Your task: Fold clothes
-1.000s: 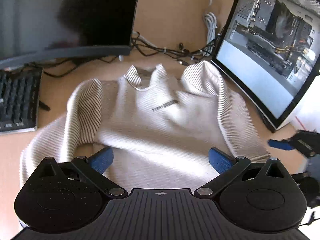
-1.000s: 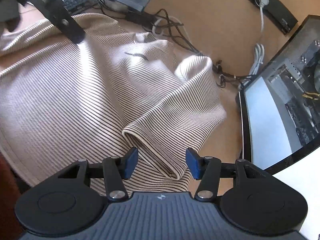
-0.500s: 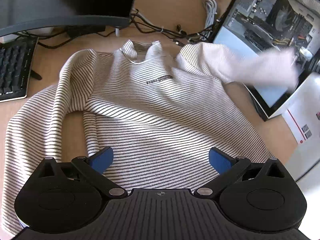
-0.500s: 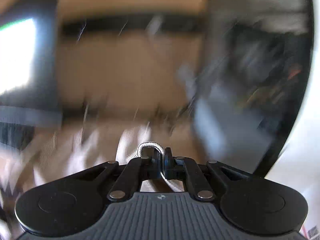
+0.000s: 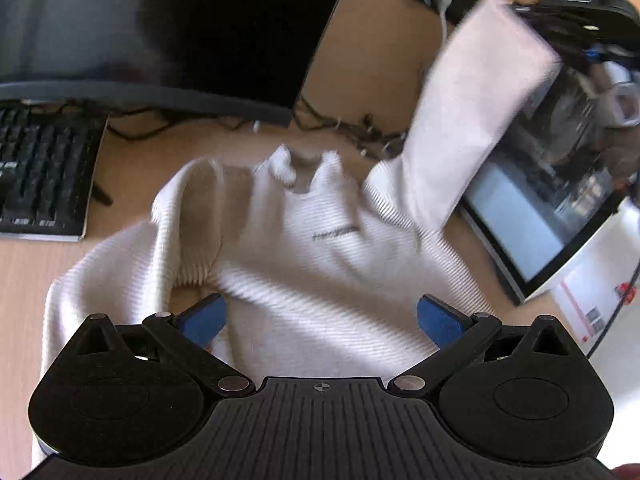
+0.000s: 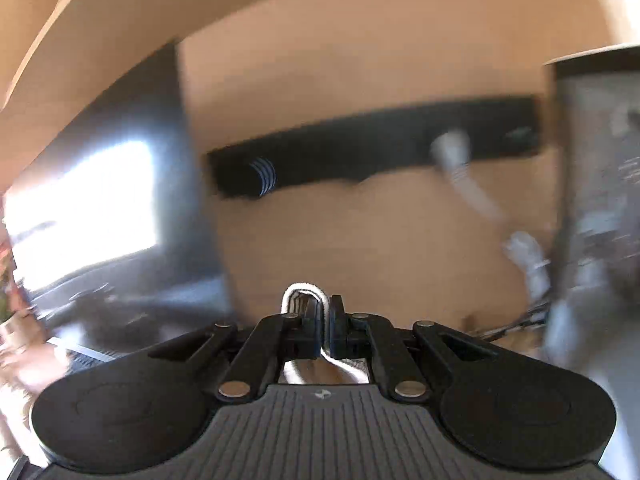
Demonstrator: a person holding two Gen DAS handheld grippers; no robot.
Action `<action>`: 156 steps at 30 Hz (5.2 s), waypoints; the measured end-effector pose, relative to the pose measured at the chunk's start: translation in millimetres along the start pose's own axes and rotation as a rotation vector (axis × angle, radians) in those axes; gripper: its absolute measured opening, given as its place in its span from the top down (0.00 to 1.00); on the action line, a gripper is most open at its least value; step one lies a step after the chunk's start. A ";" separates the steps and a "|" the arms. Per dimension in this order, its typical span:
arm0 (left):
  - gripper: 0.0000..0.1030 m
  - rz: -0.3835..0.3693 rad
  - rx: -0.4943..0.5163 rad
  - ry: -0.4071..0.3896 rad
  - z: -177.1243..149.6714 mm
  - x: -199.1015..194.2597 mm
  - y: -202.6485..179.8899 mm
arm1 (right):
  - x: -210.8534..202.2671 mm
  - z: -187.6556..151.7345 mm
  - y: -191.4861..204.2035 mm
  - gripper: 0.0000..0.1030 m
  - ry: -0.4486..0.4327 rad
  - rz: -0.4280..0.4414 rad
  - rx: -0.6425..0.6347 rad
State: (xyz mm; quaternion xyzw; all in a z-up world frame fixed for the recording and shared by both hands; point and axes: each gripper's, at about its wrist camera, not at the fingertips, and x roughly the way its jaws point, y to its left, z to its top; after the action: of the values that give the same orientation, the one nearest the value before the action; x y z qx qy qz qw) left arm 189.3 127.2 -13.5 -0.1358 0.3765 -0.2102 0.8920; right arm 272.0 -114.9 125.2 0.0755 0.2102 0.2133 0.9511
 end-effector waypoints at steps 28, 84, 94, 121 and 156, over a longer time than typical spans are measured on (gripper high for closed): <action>0.00 0.159 -0.187 -0.007 34.9 78.8 13.4 | 86.0 -130.6 -112.6 0.69 0.356 -0.263 -0.069; 0.40 0.275 0.868 0.284 -114.9 -84.2 41.9 | 21.2 -196.0 103.3 0.43 0.369 0.197 -0.388; 0.93 0.117 0.349 0.102 -28.7 -84.1 62.2 | -23.9 -181.9 100.7 0.43 0.378 0.178 -0.175; 0.21 0.008 0.034 -0.195 26.1 -107.7 38.8 | -7.4 -31.4 104.7 0.96 0.014 0.158 -0.274; 0.04 0.055 -0.065 0.117 35.7 78.2 -43.0 | 13.5 -85.9 -168.3 0.43 0.252 -0.179 -0.012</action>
State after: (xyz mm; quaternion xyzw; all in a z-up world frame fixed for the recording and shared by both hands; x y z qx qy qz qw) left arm 252.7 55.3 -20.1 -0.1419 0.4381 -0.1807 0.8691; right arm 309.0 -255.4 3.7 0.0234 0.3324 0.1369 0.9329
